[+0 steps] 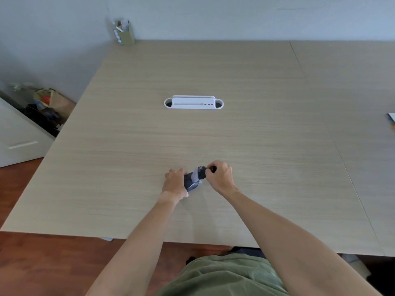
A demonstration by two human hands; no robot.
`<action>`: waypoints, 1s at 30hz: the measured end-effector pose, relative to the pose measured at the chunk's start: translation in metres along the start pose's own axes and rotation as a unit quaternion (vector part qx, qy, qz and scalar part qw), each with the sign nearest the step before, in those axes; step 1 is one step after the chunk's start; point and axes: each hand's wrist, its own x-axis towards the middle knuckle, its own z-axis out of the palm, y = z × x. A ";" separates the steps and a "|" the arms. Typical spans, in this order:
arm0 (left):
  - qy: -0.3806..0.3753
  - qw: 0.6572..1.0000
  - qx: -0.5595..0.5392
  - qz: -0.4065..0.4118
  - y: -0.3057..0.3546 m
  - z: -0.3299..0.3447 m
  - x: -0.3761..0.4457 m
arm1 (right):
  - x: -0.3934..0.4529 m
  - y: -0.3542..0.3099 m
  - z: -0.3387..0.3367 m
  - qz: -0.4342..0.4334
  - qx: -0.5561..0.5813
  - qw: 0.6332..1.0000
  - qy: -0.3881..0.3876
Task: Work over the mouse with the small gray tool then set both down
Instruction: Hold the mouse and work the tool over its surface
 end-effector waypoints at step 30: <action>-0.004 0.999 -0.027 0.025 -0.011 -0.005 0.006 | -0.012 0.006 0.004 -0.033 -0.019 0.998 -0.059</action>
